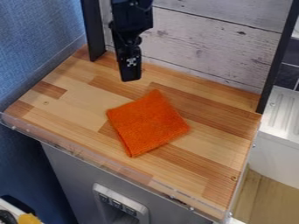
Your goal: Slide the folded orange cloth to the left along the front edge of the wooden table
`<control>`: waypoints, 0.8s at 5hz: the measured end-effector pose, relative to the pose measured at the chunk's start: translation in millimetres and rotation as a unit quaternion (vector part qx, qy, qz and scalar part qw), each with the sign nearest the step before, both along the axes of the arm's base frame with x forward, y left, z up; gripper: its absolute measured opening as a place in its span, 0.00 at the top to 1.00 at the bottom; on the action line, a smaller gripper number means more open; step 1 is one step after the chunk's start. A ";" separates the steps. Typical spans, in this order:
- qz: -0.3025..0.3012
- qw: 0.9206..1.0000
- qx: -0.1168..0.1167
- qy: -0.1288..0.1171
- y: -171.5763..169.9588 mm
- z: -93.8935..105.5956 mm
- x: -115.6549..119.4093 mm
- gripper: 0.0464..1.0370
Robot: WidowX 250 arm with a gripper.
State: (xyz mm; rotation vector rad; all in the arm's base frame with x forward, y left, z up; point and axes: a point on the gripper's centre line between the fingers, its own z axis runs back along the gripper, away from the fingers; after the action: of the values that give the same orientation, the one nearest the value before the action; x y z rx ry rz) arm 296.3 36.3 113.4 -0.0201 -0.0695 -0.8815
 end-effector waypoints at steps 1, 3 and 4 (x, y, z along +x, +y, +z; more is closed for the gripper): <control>-0.013 1.000 -0.007 0.014 -9.1 1.9 -2.0 0.04; -0.021 0.999 -0.012 0.047 -19.2 -12.3 -1.9 0.37; -0.024 0.998 -0.003 0.053 -23.5 -26.9 0.0 0.68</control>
State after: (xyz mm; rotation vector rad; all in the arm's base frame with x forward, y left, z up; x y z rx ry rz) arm 296.3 12.8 86.5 -0.0744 0.0275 -0.9264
